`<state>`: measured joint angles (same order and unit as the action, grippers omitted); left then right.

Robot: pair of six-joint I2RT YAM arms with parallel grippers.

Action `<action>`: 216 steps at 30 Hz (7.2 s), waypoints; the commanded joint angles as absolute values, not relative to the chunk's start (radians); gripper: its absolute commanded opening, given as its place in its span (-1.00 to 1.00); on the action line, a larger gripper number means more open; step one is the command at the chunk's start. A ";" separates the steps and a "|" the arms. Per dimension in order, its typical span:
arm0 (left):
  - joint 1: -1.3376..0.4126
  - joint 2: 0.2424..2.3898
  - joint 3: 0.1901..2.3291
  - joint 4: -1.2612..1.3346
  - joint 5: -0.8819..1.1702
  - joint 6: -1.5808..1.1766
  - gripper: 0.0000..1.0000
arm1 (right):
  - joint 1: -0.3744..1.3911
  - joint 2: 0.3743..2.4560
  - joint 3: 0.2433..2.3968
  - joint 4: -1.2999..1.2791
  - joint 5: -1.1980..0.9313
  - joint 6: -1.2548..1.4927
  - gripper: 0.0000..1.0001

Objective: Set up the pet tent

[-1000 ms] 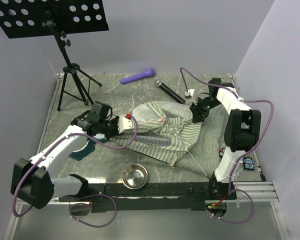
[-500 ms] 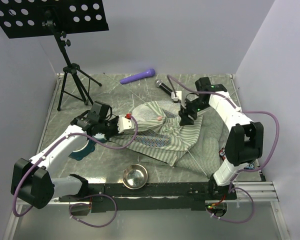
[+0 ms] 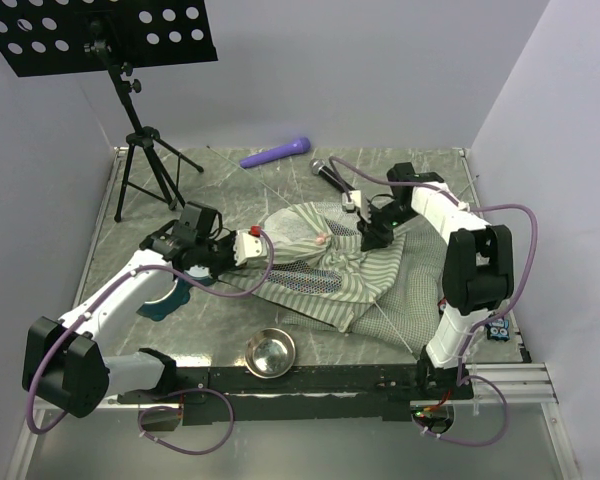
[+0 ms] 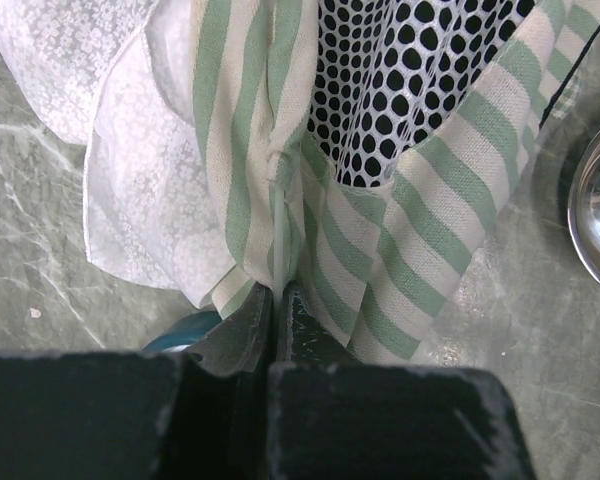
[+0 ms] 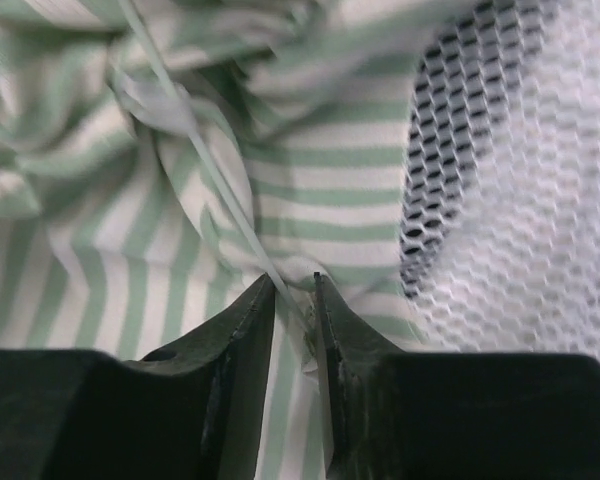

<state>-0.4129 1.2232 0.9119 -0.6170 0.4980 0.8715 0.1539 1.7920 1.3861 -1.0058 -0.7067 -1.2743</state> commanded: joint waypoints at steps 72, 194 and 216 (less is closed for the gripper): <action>-0.874 1.868 1.319 -0.159 0.175 0.689 -0.99 | 0.112 1.795 1.499 -1.107 -0.832 -1.207 -1.00; -0.588 1.427 1.361 0.227 0.598 0.025 0.75 | -0.221 1.336 1.752 0.385 -0.770 0.597 -1.00; -0.338 1.270 1.667 0.123 0.500 -0.428 0.99 | -0.161 1.160 1.514 0.088 -1.074 0.042 -1.00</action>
<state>-0.3748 1.2999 1.5116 0.0929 0.5423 -0.2989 -0.1898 1.2350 1.5154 0.1570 -0.9928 0.2020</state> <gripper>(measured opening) 0.990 0.022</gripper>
